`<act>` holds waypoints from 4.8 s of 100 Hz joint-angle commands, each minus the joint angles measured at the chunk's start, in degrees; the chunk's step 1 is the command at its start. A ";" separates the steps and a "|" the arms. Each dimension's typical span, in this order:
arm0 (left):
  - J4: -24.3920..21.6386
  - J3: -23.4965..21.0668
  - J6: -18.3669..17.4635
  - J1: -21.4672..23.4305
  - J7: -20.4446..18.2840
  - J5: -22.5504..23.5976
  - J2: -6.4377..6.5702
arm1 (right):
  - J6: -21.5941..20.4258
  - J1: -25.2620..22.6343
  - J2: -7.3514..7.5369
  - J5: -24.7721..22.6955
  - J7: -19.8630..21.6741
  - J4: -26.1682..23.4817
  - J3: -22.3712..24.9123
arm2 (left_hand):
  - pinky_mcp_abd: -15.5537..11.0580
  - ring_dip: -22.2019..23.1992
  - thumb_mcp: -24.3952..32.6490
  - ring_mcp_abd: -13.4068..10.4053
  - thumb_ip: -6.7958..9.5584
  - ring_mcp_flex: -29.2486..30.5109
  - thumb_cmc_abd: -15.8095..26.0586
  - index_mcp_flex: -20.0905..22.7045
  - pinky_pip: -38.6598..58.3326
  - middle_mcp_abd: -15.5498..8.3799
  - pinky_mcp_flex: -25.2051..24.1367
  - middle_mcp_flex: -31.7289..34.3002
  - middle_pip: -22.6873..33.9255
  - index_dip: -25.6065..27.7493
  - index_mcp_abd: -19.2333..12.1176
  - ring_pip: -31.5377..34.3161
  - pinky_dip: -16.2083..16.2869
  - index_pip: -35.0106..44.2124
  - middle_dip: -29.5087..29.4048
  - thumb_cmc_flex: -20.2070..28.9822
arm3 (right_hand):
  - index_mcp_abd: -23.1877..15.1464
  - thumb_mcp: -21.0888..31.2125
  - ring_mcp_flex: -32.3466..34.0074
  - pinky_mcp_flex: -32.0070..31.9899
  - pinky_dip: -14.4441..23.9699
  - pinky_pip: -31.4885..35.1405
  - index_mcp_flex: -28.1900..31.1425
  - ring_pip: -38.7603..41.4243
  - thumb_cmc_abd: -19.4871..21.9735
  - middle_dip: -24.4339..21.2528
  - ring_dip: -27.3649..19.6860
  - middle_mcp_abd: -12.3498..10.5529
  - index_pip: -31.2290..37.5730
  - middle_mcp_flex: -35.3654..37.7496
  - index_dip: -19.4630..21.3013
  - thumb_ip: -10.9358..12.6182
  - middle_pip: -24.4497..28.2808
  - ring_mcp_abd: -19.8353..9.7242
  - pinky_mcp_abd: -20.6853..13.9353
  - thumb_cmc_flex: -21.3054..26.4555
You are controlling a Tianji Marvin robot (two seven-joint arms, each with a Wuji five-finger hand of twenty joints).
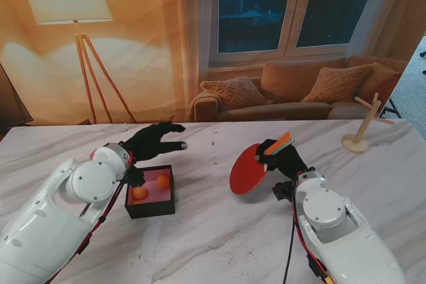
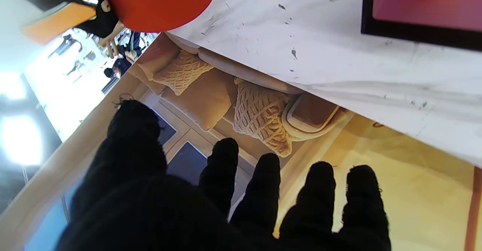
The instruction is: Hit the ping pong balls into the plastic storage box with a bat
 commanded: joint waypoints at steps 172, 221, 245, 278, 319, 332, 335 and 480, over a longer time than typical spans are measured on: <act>2.49 0.58 0.45 5.21 10.39 1.26 -2.71 | 0.14 -2.50 0.91 -3.95 0.33 5.39 10.13 | -1.32 2.68 -2.11 0.58 1.97 0.52 1.31 3.27 -13.96 1.26 3.86 3.13 0.72 0.47 1.60 1.06 11.15 1.66 1.64 2.43 | 2.71 9.23 -20.09 -9.50 7.67 -11.19 -33.69 -11.14 -10.92 -0.74 2.87 -7.07 -22.30 -31.53 -11.04 5.82 -2.39 -4.47 1.95 -18.14; 1.86 -0.31 0.39 6.09 11.09 1.48 -2.79 | 6.17 -0.92 -0.85 -6.16 -7.34 7.32 10.78 | -1.11 3.45 -1.93 1.25 1.88 1.00 1.43 4.02 -13.28 1.97 4.98 3.88 1.00 0.64 1.86 1.67 12.55 1.89 2.10 2.65 | 11.03 10.18 0.68 11.24 3.56 12.39 -14.76 8.63 -8.02 5.48 4.49 -0.45 -7.90 -10.74 -4.30 6.32 10.15 -0.22 6.48 -16.01; 1.57 -0.79 0.26 6.56 10.97 1.45 -2.73 | 8.67 -0.42 -1.01 -5.81 -7.26 8.36 11.42 | -1.02 3.74 -1.95 1.59 1.85 1.23 1.57 4.33 -13.09 2.27 5.27 4.19 1.05 0.70 1.93 1.97 13.14 1.99 2.22 2.65 | 10.31 9.26 -2.62 7.42 3.69 14.25 -16.63 10.24 -7.96 5.23 5.01 -1.27 -9.89 -13.84 -4.92 6.29 8.53 -0.13 5.44 -18.22; 1.37 -1.10 -0.63 6.98 10.86 1.56 -2.64 | 11.11 1.51 -1.37 -6.97 -8.57 11.96 10.93 | -0.94 3.97 -1.98 1.73 1.82 1.35 1.97 4.30 -13.02 2.47 5.50 4.32 0.85 0.59 2.00 2.15 13.74 1.84 2.23 2.81 | 10.38 8.45 -4.55 5.38 4.59 13.76 -16.51 10.10 -6.20 5.30 5.33 -1.02 -10.47 -14.98 -4.87 6.82 7.92 -0.07 5.09 -18.10; 0.65 -1.23 -0.08 7.39 10.63 1.63 -2.58 | 13.92 4.17 -1.47 -11.43 -10.66 17.96 9.34 | -1.04 3.94 -2.24 1.71 1.81 1.26 2.16 4.30 -13.44 2.55 5.16 4.49 0.53 0.52 1.98 2.00 13.87 1.74 2.21 2.74 | 10.62 4.56 -19.58 -10.46 2.30 -1.27 -18.24 -2.92 -0.59 3.19 2.67 -0.95 -12.45 -24.94 -5.41 8.06 3.36 -0.41 3.03 -21.11; 0.57 -1.34 -0.23 7.48 10.80 1.84 -2.59 | 14.49 4.45 -1.14 -12.49 -9.81 18.80 9.03 | -1.00 3.95 -2.32 1.70 1.82 1.35 2.21 4.42 -13.50 2.59 5.19 4.67 0.46 0.53 2.02 1.99 13.89 1.77 2.22 2.71 | 10.72 3.20 -22.23 -12.46 2.59 -4.15 -18.39 -5.80 0.69 2.06 2.17 -1.03 -13.31 -27.27 -5.61 8.59 1.78 -0.65 2.58 -21.69; 0.58 -1.35 -0.28 7.49 10.85 1.86 -2.60 | 14.57 4.49 -1.11 -12.58 -9.72 18.92 8.98 | -1.02 3.95 -2.33 1.74 1.82 1.37 2.21 4.40 -13.49 2.65 5.23 4.75 0.45 0.52 2.03 1.99 13.90 1.76 2.23 2.71 | 10.65 3.10 -23.10 -13.34 2.40 -5.41 -18.49 -6.83 0.77 1.77 1.87 -1.20 -13.51 -27.85 -5.64 8.65 1.34 -0.79 2.37 -21.71; 7.54 2.66 -9.51 5.12 11.22 -9.92 -3.85 | -3.31 -5.20 2.90 -13.76 2.72 -2.64 3.73 | -7.58 -1.15 13.50 -5.09 2.51 -0.59 -3.99 -10.54 -15.19 -4.49 7.18 -4.84 0.75 -2.52 0.83 0.76 5.35 -3.53 -1.76 -0.41 | 3.89 -1.21 -42.99 -25.16 7.55 -52.11 -37.37 -32.01 2.82 -12.28 -9.08 -10.29 -28.70 -46.22 -14.97 9.13 -13.94 -10.45 -8.83 -22.29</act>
